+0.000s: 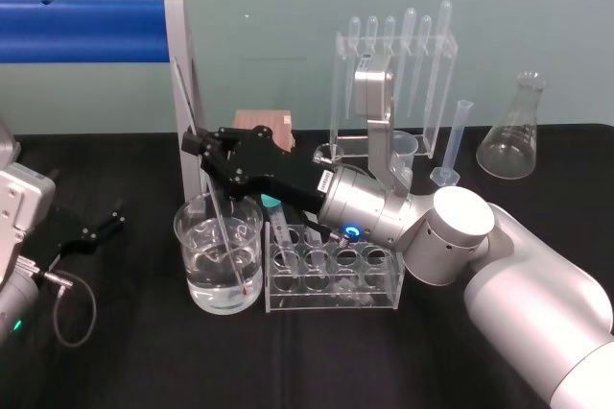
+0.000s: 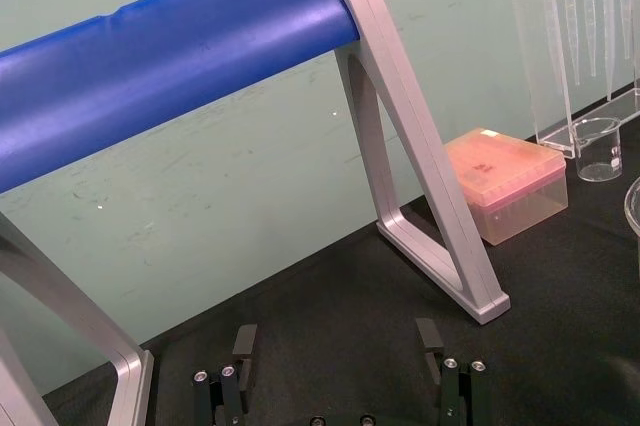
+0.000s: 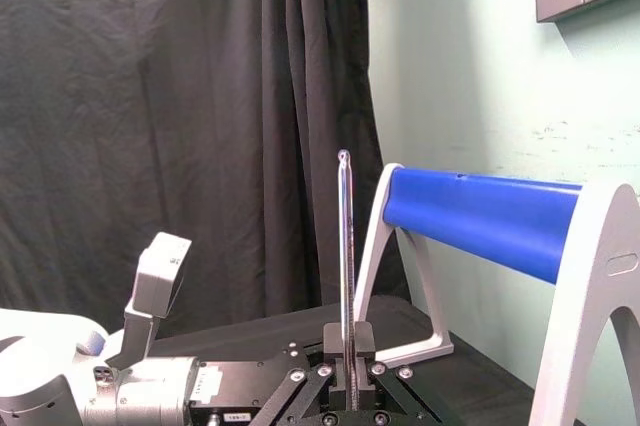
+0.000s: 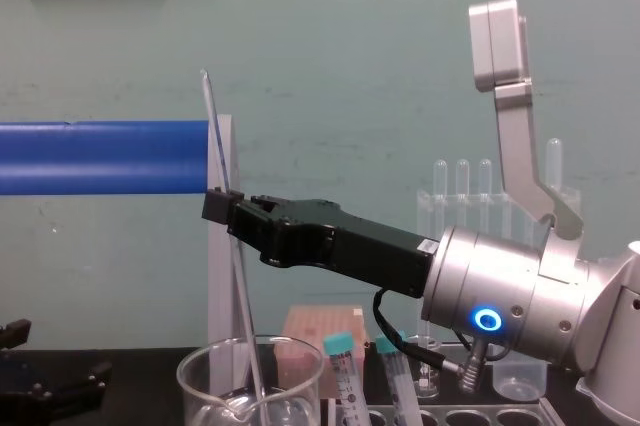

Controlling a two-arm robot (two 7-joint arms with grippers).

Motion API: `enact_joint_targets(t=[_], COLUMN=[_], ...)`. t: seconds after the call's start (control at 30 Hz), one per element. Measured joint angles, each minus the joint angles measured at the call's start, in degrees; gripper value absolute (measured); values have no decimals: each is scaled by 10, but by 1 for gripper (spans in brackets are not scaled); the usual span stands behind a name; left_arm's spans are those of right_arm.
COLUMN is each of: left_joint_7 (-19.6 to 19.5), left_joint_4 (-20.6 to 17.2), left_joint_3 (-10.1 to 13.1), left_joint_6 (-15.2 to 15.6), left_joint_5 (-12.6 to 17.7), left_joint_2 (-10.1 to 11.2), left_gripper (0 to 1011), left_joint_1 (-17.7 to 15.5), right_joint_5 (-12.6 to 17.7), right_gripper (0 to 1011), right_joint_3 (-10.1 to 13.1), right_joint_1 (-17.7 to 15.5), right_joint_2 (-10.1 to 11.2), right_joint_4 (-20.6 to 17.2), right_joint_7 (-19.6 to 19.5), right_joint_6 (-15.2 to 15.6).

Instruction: Hold the thermometer with one hand and immerse one end into the beaker, then reinsert it into the test tube rack.

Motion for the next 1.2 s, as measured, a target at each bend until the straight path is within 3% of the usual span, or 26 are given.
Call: enact_joint_targets(t=[0.93, 1.2], left_joint_7=[0, 0], left_joint_4=[0, 0], left_joint_3=[0, 0], left_joint_6=[0, 0], left_joint_5=[0, 0], left_joint_2=[0, 0], left_gripper=[1008, 1008], left_joint_1=[0, 0], right_joint_5=[-1, 31], right_gripper=[55, 56], right_joint_3=[-1, 20], right_joint_1=[-3, 6], right_joint_2=[3, 9], right_joint_4=[-8, -56], right_joint_7=[-4, -2], right_joint_6=[4, 20])
